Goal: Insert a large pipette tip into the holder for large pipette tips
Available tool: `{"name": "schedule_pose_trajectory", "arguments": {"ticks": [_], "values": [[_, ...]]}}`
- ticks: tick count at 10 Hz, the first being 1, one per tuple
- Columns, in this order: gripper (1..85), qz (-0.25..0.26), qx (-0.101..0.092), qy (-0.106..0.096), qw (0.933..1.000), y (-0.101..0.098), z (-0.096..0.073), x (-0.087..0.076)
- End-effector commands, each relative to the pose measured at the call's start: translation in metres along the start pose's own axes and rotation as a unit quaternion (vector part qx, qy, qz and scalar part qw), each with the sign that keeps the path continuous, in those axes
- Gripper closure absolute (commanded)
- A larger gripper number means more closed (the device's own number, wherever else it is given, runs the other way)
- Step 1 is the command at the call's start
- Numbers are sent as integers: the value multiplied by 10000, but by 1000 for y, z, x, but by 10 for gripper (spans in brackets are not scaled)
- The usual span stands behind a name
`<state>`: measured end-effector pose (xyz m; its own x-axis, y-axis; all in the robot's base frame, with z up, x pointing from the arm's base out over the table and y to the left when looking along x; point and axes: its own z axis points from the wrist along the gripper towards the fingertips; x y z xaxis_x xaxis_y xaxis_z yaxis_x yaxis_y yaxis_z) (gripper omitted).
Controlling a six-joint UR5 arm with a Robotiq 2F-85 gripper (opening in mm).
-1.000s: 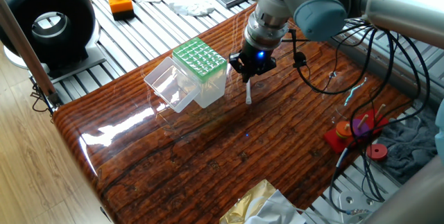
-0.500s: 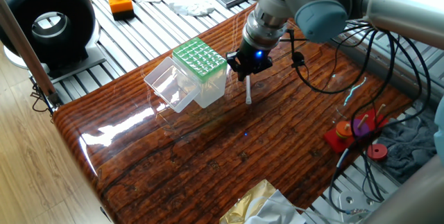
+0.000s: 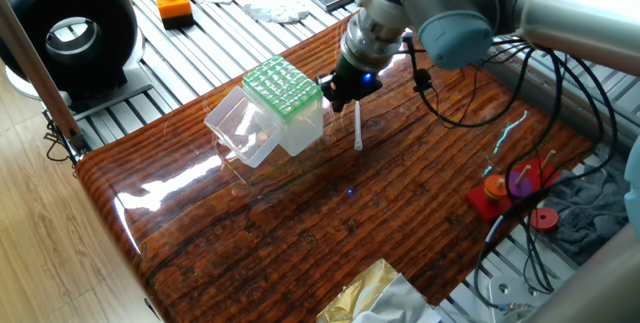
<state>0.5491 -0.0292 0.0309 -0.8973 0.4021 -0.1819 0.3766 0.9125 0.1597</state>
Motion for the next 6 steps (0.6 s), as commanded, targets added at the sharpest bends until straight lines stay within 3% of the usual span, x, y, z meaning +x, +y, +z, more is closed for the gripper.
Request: {"name": "schedule_pose_trajectory", "arguments": {"ticks": [1, 3, 6], "values": [[847, -521, 227, 326, 9979, -6, 0, 14], [847, -458, 147, 256, 9985, -1, 1, 10], [847, -217, -70, 469, 9986, 12, 3, 19]]}}
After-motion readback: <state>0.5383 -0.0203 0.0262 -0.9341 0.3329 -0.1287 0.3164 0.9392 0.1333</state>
